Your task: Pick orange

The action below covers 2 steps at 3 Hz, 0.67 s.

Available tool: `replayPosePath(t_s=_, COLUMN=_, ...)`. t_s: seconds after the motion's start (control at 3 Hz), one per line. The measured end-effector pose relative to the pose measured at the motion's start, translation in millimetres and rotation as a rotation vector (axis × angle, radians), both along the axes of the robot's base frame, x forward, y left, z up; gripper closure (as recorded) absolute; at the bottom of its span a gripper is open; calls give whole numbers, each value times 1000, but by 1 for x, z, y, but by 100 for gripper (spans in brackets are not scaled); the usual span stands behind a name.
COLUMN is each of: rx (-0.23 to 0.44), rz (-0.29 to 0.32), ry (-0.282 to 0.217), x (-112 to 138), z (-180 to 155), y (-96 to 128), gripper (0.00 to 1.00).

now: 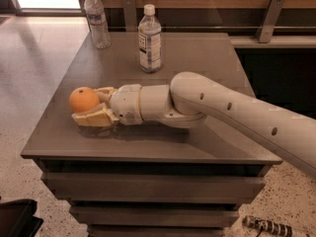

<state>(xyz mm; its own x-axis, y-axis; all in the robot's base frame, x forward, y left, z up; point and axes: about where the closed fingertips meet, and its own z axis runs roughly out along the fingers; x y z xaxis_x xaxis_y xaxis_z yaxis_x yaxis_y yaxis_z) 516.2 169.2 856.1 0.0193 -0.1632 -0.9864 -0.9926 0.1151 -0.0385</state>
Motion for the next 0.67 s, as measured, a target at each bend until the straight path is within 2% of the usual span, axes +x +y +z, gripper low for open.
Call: replayPosePath(t_s=0.67, rx=9, rz=7, ry=-113, x=11, z=55, y=-17, gripper=100)
